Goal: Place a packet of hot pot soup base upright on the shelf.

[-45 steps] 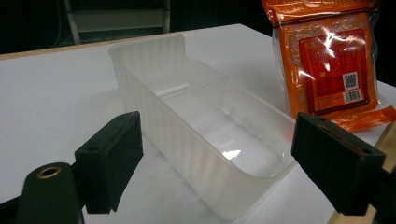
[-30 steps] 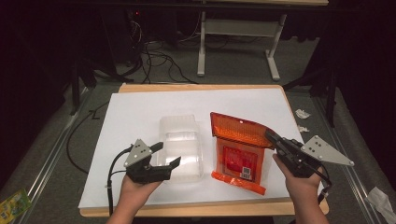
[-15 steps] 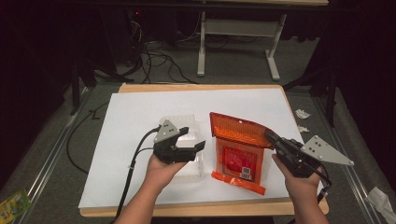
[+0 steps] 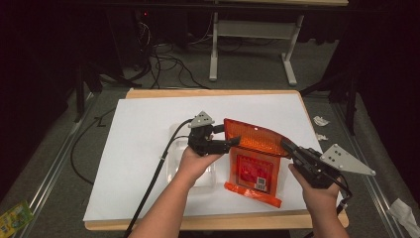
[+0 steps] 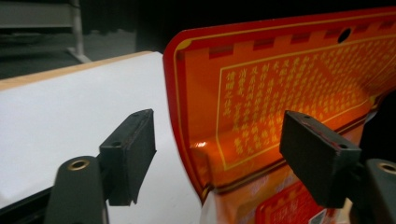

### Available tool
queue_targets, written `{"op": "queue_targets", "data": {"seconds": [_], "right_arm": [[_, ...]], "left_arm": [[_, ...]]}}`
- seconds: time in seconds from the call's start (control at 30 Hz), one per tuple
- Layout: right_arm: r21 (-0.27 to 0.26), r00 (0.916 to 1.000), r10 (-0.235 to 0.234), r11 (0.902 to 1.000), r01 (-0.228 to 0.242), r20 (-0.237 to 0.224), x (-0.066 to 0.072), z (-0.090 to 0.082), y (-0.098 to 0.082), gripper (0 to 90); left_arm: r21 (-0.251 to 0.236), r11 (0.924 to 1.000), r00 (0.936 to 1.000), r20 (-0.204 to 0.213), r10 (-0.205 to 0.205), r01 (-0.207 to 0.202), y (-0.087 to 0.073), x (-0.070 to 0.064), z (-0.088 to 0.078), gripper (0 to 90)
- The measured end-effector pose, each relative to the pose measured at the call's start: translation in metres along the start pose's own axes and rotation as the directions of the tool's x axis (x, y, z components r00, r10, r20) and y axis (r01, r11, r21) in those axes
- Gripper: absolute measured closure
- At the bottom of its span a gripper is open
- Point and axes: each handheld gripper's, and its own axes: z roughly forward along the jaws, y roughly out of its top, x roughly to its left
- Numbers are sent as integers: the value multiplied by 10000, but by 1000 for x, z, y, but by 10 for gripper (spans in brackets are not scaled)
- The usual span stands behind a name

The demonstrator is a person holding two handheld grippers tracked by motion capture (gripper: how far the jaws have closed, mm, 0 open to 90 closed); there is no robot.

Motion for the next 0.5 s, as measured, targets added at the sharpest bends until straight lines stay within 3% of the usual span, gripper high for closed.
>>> {"op": "queue_targets", "data": {"seconds": [0.07, 0.23, 0.33, 0.37, 0.4, 0.5], "right_arm": [[-24, 10000, 18, 10000, -18, 8, 0, 0, -1, 900], [-88, 9995, 299, 9995, -299, 40, -5, -2, -4, 900], [-91, 9989, 456, 9989, -456, 69, -8, -3, -5, 900], [-92, 9987, 492, 9988, -491, 101, -8, -4, -5, 900], [-82, 9989, 431, 9990, -429, 185, -9, -6, -6, 900], [-63, 9983, 483, 9988, -481, 333, -10, -10, -8, 900]], "left_arm": [[-37, 10000, 9997, 207, -91, 92, 0, 0, 3, 346], [-322, 9993, 9998, 98, -195, 198, -3, -3, -2, 493], [-496, 9988, 10000, -20, 5, -6, -5, -7, -7, 618], [-562, 9983, 9998, -105, 158, -163, -7, -10, -10, 618], [-578, 9978, 9992, -231, 324, -337, -8, -14, -13, 704], [-636, 9955, 9969, -406, 674, -699, -9, -22, -17, 832]]}}
